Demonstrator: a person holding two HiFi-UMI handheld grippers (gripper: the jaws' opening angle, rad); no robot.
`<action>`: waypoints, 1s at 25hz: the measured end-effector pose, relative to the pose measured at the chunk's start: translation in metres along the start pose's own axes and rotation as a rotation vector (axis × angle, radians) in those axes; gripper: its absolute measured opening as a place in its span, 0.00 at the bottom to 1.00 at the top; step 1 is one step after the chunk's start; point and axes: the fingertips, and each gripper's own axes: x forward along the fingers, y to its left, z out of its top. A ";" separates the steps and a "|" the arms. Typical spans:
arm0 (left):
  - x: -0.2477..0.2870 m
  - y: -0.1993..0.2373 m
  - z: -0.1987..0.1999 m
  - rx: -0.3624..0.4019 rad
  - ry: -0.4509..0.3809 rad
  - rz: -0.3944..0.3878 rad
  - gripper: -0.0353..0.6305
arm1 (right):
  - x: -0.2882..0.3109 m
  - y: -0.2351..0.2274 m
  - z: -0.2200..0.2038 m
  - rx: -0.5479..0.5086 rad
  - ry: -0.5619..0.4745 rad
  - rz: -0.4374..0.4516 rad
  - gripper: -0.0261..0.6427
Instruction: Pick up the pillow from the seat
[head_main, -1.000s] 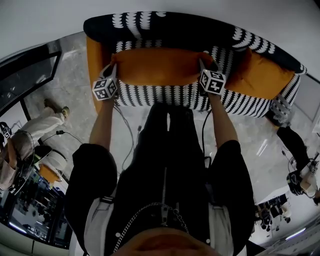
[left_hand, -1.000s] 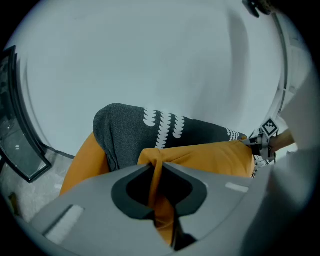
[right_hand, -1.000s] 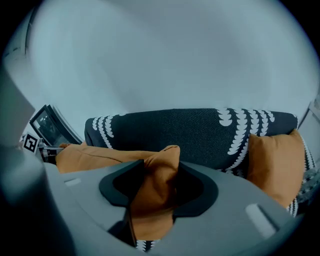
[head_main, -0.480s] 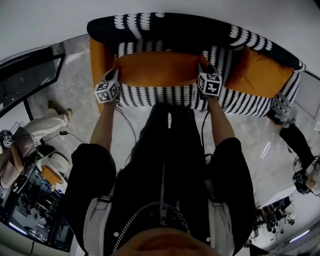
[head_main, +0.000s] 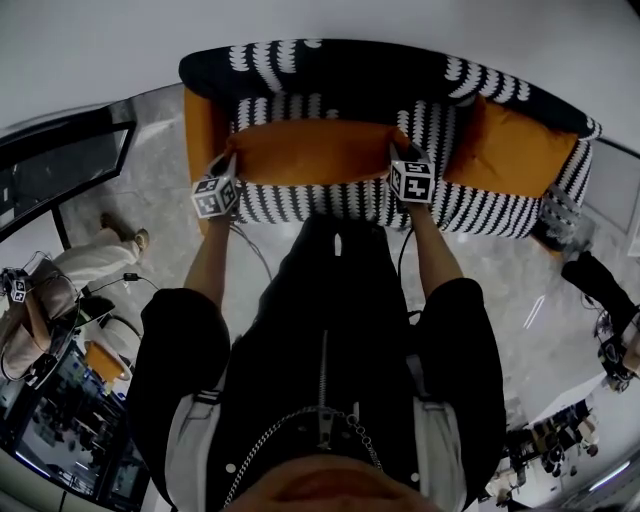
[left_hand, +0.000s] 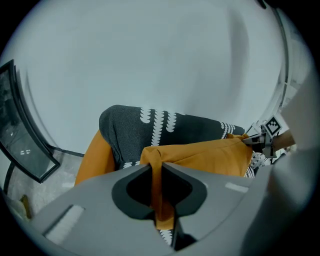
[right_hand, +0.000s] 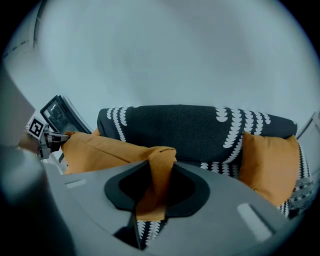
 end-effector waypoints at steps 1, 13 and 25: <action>-0.002 -0.001 0.000 0.000 -0.002 0.000 0.10 | -0.003 0.000 0.000 -0.002 0.000 0.002 0.18; -0.031 -0.009 0.003 -0.023 -0.047 0.014 0.10 | -0.027 0.007 0.015 -0.059 -0.039 0.010 0.15; -0.069 -0.036 0.066 0.016 -0.215 0.010 0.10 | -0.086 -0.001 0.071 -0.086 -0.199 -0.003 0.15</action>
